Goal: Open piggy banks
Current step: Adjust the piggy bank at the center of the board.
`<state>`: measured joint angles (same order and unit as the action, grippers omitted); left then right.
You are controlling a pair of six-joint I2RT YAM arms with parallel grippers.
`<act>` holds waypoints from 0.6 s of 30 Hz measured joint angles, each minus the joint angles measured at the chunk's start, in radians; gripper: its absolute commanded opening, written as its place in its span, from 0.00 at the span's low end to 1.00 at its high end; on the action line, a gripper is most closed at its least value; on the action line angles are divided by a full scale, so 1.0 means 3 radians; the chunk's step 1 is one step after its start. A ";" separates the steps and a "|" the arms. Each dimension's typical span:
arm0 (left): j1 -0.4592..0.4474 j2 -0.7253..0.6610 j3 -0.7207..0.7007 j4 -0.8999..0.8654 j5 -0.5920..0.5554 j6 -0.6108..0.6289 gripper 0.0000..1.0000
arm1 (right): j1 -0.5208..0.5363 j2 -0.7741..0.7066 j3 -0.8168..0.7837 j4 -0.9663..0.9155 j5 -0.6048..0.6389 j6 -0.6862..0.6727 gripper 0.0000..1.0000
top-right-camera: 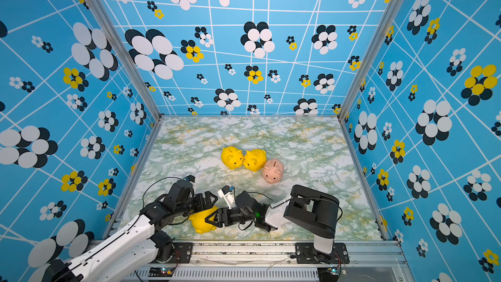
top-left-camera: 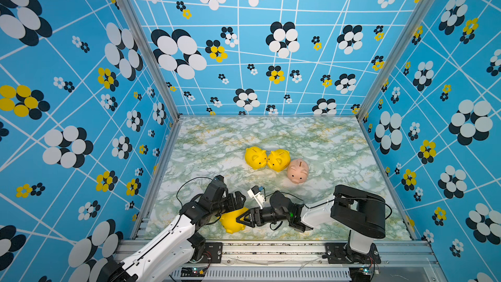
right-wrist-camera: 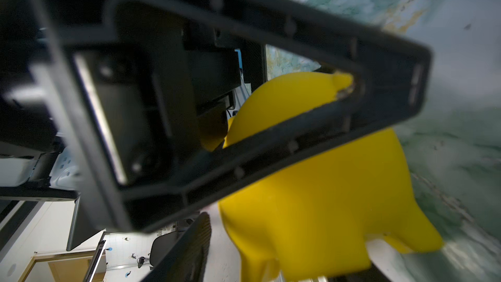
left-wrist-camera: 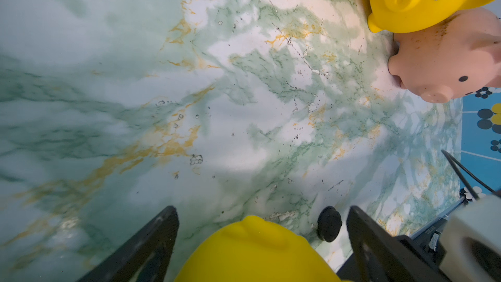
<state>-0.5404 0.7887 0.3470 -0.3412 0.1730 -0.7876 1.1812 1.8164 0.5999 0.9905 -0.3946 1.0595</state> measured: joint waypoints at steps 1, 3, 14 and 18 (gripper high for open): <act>0.0000 0.0000 -0.0005 0.0018 0.0015 -0.0013 0.99 | 0.0000 0.0001 0.0015 -0.0022 0.0020 0.0000 0.63; 0.0000 0.0001 -0.0023 0.0066 0.0055 -0.0034 0.99 | -0.0005 0.0003 0.0064 -0.0080 0.0079 0.0003 0.61; 0.0130 0.0270 0.0037 0.0278 0.0086 -0.0014 0.99 | -0.0051 -0.0005 0.0237 -0.0334 0.0273 -0.0041 0.51; 0.0286 0.0402 0.0125 0.0280 0.0148 0.0075 0.99 | -0.0125 -0.0037 0.0253 -0.0398 0.0343 -0.0083 0.51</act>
<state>-0.4545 0.9092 0.3843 -0.2573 0.2173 -0.7650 1.1439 1.8053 0.6758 0.8711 -0.2916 1.0348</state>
